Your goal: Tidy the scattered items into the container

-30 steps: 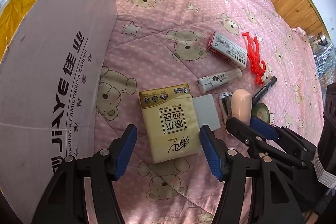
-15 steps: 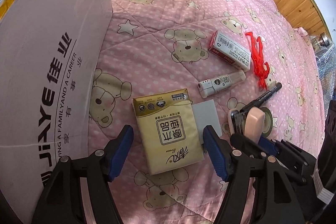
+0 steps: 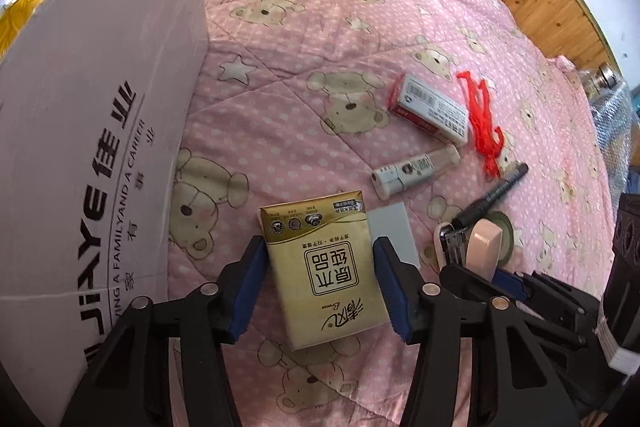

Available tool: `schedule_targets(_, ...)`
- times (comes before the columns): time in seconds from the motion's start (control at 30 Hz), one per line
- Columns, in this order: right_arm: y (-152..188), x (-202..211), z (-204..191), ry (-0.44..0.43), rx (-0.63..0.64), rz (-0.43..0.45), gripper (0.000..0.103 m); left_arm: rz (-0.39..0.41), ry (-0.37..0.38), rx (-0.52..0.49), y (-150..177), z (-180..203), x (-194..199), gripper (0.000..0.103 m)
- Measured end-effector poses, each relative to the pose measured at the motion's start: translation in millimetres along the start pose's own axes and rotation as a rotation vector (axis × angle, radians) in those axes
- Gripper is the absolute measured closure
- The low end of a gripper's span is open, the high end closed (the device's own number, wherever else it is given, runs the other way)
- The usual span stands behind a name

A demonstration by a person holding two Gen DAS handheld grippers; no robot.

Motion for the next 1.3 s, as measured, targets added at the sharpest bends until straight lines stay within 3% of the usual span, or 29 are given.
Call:
schedule_targets(0.17, 6, 5, 7, 0.011, -0.022, 0.0, 0.077, -0.024, 0.005, -0.035, 19, 3, 6, 0.048)
schedule_targets(0.3, 11, 9, 12, 0.02, -0.039, -0.001, 0.073, -0.04, -0.018, 0.023, 18, -5, 4, 0.037)
schedule_targets(0.43, 9, 7, 10, 0.025, -0.017, 0.007, 0.067, -0.048, -0.04, 0.006, 25, -5, -3, 0.029)
schedule_targets(0.5, 9, 7, 10, 0.029, -0.011, 0.008, 0.072, -0.033, -0.042, -0.017, 28, -4, -3, 0.031)
schedule_targets(0.53, 9, 9, 12, 0.028, -0.018, 0.009, 0.075, -0.026, -0.02, -0.02, 28, -1, 0, 0.044)
schedule_targets(0.57, 10, 10, 14, 0.025, -0.026, 0.009, 0.076, -0.022, 0.009, -0.021, 28, 2, 4, 0.046)
schedule_targets(0.67, 15, 17, 20, 0.026, -0.048, 0.005, 0.076, -0.006, 0.031, -0.027, 29, 5, 16, 0.047)
schedule_targets(0.83, 22, 18, 22, 0.028, -0.057, 0.0, 0.075, -0.025, -0.007, -0.028, 36, 5, 11, 0.047)
schedule_targets(0.93, 20, 16, 21, 0.029, -0.052, 0.006, 0.071, -0.05, -0.051, -0.013, 43, 2, 0, 0.04)
schedule_targets(1.0, 19, 15, 20, 0.032, -0.038, 0.01, 0.068, -0.037, -0.065, -0.037, 43, 7, -1, 0.027)
schedule_targets(1.07, 18, 14, 20, 0.04, -0.027, 0.018, 0.069, -0.024, -0.093, -0.061, 45, 12, -3, 0.025)
schedule_targets(1.13, 18, 14, 21, 0.037, -0.03, 0.023, 0.071, -0.012, -0.118, -0.075, 47, 13, -3, 0.025)
schedule_targets(1.2, 18, 15, 23, 0.034, -0.032, 0.025, 0.074, -0.001, -0.136, -0.073, 47, 9, -1, 0.039)
schedule_targets(1.3, 20, 18, 23, 0.03, -0.039, 0.023, 0.075, -0.001, -0.122, -0.05, 49, 0, 3, 0.048)
Point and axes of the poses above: each gripper's, at about its wrist camera, not at the fingertips, and x roughly against the way its jaws point, z to its right, y to its underside, the point moved 10 cm from there along -x, roughly the way its jaws point, and after that the axes turned 9 degrees about -y, right-handed, at the moved point
